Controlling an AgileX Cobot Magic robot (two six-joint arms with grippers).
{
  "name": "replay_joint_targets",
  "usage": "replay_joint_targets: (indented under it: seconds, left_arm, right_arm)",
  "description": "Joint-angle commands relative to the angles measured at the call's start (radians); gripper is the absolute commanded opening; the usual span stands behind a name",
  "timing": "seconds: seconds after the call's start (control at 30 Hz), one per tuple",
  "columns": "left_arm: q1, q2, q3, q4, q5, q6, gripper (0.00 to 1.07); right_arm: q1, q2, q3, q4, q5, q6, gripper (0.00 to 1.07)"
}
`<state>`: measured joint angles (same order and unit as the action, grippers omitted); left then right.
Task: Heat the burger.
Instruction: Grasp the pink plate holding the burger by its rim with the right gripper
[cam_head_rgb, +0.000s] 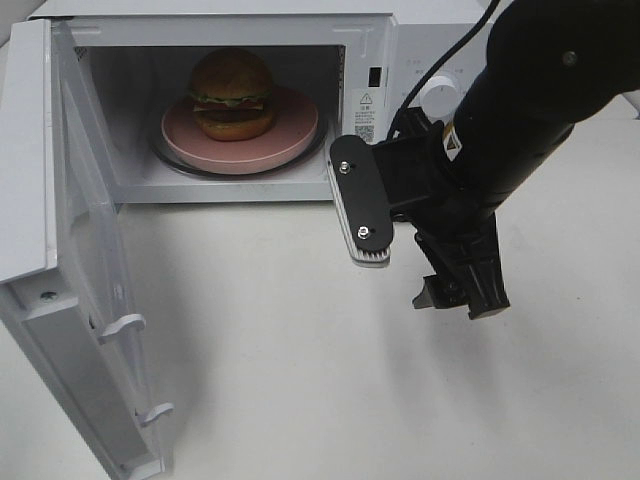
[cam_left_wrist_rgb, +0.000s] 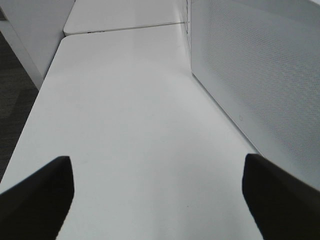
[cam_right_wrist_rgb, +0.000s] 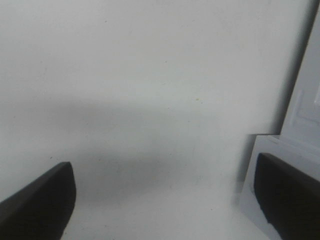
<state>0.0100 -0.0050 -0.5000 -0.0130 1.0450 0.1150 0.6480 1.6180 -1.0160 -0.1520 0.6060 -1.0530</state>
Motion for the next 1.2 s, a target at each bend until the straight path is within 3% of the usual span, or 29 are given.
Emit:
replay_joint_targets:
  seconds: [0.03, 0.4, 0.7, 1.2]
  left_arm:
    - [0.003, -0.021, 0.004, 0.001, -0.008, -0.007, 0.84]
    - [0.003, -0.021, 0.004, 0.001, -0.008, -0.007, 0.84]
    - [0.003, -0.021, 0.004, 0.001, -0.008, -0.007, 0.84]
    - [0.003, -0.021, 0.004, 0.001, -0.008, -0.007, 0.84]
  right_arm:
    - [0.0, -0.004, -0.002, 0.002, -0.042, 0.007, 1.02]
    - [0.0, 0.023, -0.127, -0.002, -0.059, 0.006, 1.01]
    - [0.012, 0.068, -0.17, -0.009, -0.131, 0.005, 0.99]
    - [0.049, 0.243, -0.331, -0.006, -0.159, 0.004, 0.95]
